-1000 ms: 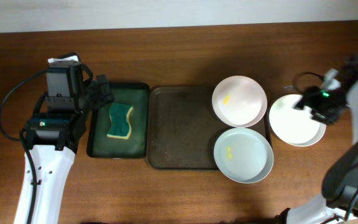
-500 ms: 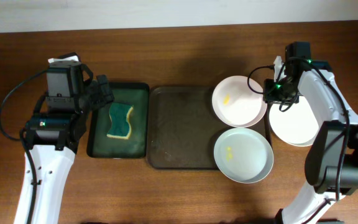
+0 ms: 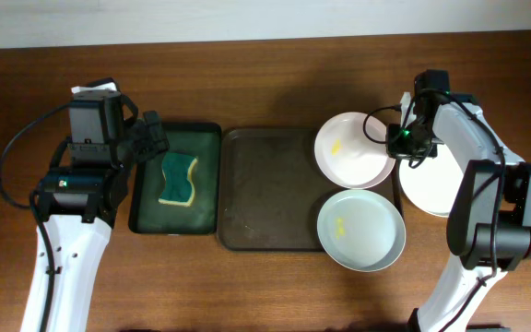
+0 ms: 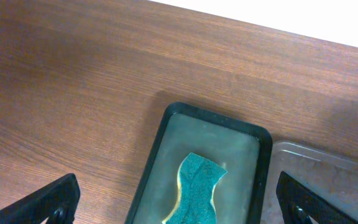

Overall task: Clean dirty plates on tray and stack at the side
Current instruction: 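Move the right gripper back to the next plate on the brown tray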

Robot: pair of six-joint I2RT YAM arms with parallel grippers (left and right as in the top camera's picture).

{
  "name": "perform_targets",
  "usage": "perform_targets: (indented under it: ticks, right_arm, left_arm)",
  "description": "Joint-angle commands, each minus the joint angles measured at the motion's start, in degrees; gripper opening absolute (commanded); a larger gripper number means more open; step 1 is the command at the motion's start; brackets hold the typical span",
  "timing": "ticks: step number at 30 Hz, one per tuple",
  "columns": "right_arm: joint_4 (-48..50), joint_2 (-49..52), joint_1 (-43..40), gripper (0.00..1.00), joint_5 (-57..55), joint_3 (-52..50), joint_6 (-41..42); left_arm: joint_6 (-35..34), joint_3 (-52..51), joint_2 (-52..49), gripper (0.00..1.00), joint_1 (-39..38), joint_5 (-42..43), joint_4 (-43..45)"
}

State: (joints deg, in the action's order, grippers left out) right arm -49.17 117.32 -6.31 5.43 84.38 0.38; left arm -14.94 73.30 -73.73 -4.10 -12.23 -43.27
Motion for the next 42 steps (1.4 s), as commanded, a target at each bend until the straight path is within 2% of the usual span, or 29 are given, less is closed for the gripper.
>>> perform_targets:
  ticks: [1,7,15,20,21,22,23,24,28,31,35,39,42]
  right_arm:
    - [0.04,1.14,0.31,0.04,2.08,-0.20,0.72]
    - [-0.07,1.14,2.05,0.04,17.11,-0.20,0.70]
    - [-1.60,1.14,17.11,0.04,14.16,-0.20,0.46]
    - [-2.86,1.14,22.56,0.04,13.38,-0.20,0.50]
    - [-2.86,1.14,22.88,0.20,12.37,-0.20,0.50]
    - [-2.89,1.14,22.88,0.41,11.21,-0.20,0.74]
    - [-3.45,1.11,22.64,0.58,10.56,-0.13,2.47]
    - [-4.20,1.07,22.45,0.60,10.60,0.09,3.37]
    - [-7.19,1.03,22.49,0.58,10.62,0.22,5.18]
    - [-8.74,1.03,23.39,0.46,10.56,0.13,8.39]
    - [-7.13,1.03,25.07,0.42,9.81,0.00,13.11]
    - [-6.95,1.03,25.92,0.41,1.60,-0.07,16.70]
    - [-6.97,1.03,26.12,0.30,1.57,-0.22,16.68]
  left_arm:
    - [0.48,0.09,-0.17,0.99,-0.13,0.42,0.09]
    - [0.48,0.09,-0.17,0.99,-0.13,0.42,0.09]
    - [0.48,0.09,-0.17,1.00,-0.13,0.42,0.09]
    - [0.48,0.09,-0.17,0.99,-0.13,0.39,0.09]
    - [0.48,0.09,-0.17,0.99,-0.13,0.42,0.09]
    - [0.48,0.09,-0.17,0.99,-0.13,0.42,0.09]
    - [0.48,0.09,-0.17,0.99,-0.13,0.42,0.09]
    - [0.48,0.09,-0.17,0.99,-0.13,0.39,0.09]
    - [0.48,0.09,-0.17,0.99,-0.13,0.39,0.09]
    - [0.48,0.09,-0.17,0.99,-0.13,0.42,0.09]
    - [0.48,0.09,-0.17,1.00,-0.13,0.39,0.09]
    - [0.48,0.09,-0.17,0.99,-0.13,0.42,0.09]
    - [0.48,0.09,-0.17,0.99,-0.13,0.42,0.09]
